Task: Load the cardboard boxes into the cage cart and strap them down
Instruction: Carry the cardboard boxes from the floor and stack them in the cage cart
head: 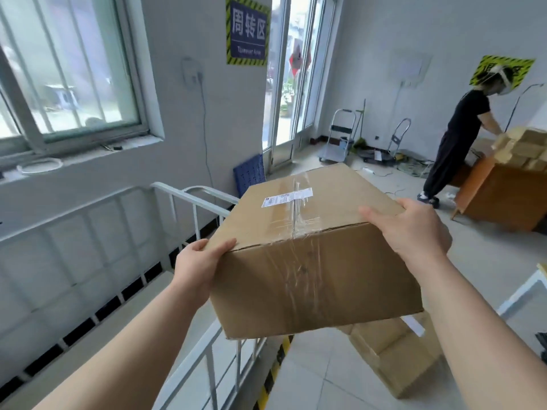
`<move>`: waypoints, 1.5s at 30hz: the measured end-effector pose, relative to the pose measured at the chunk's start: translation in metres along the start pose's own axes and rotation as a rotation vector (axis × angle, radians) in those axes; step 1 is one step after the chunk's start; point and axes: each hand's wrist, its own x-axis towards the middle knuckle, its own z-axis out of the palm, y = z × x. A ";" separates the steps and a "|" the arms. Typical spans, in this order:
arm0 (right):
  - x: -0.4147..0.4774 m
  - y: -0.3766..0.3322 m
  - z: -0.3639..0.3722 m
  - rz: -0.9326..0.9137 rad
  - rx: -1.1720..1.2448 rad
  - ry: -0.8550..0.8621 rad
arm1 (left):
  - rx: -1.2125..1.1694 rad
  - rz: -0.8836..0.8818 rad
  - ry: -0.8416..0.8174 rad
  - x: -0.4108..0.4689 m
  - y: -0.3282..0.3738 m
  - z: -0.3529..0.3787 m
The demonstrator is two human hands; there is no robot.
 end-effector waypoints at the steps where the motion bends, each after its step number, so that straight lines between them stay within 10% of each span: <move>1: 0.001 -0.009 0.000 -0.024 -0.002 -0.008 | -0.011 0.002 0.017 -0.002 0.004 -0.006; 14: -0.014 -0.102 0.039 -0.433 0.083 -0.072 | -0.180 0.110 0.292 -0.050 0.023 -0.105; 25: -0.153 -0.220 0.121 -0.694 0.254 -0.538 | -0.263 0.164 0.749 -0.160 -0.010 -0.284; 45: -0.418 -0.269 0.300 -0.628 0.243 -1.025 | -0.223 0.003 1.087 -0.254 -0.135 -0.513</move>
